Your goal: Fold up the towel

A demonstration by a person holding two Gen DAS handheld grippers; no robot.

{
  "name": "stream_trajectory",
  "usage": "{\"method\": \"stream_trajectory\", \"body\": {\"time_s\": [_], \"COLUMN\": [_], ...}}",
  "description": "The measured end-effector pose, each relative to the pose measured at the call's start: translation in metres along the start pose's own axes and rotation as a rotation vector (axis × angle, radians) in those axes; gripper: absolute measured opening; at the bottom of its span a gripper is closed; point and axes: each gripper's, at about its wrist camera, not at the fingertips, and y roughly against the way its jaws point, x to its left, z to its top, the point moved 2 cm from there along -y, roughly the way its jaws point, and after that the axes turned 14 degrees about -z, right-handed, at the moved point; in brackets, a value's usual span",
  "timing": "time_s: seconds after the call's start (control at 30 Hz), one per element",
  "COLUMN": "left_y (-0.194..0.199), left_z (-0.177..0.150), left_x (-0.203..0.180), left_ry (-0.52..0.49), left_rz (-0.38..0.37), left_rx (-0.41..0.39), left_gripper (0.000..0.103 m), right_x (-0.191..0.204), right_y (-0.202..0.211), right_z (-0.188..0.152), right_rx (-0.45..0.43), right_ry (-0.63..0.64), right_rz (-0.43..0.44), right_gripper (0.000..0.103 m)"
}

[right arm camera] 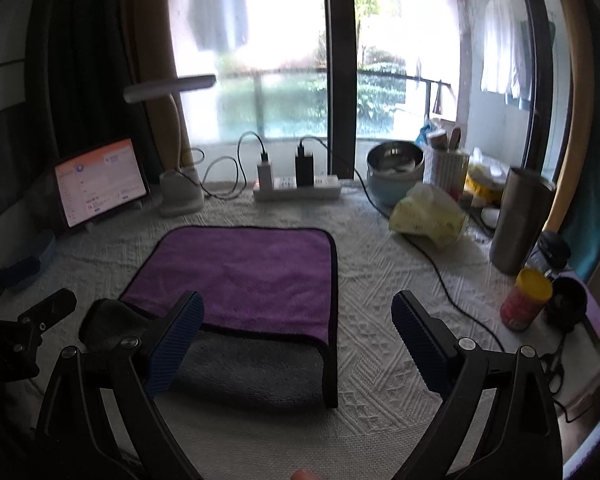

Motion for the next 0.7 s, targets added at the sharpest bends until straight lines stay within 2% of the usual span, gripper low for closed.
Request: {"method": "stream_trajectory", "body": {"time_s": [0.27, 0.33, 0.43, 0.53, 0.63, 0.7], "left_y": [-0.038, -0.048, -0.062, -0.072, -0.077, -0.079], "left_z": [-0.010, -0.014, -0.020, -0.027, -0.032, -0.034], "left_x": [0.017, 0.023, 0.032, 0.037, 0.038, 0.040], "left_ry": [0.007, 0.016, 0.041, 0.049, 0.048, 0.054], "left_rz": [0.021, 0.015, 0.001, -0.009, -0.007, -0.017], "left_rx": [0.094, 0.129, 0.171, 0.208, 0.232, 0.242], "left_gripper": [0.099, 0.086, 0.077, 0.067, 0.064, 0.060], "right_x": [-0.003, -0.003, -0.002, 0.002, 0.005, 0.008], "right_y": [-0.042, -0.051, -0.063, -0.075, -0.086, -0.091], "right_z": [-0.019, -0.023, -0.030, -0.037, -0.045, -0.049], "right_rx": [0.117, 0.145, 0.182, 0.224, 0.264, 0.287], "right_ry": [0.009, 0.008, 0.011, 0.018, 0.024, 0.025], "right_rz": [0.005, 0.010, 0.024, 0.050, 0.064, 0.074], "right_gripper": [0.097, 0.097, 0.094, 0.089, 0.083, 0.070]}}
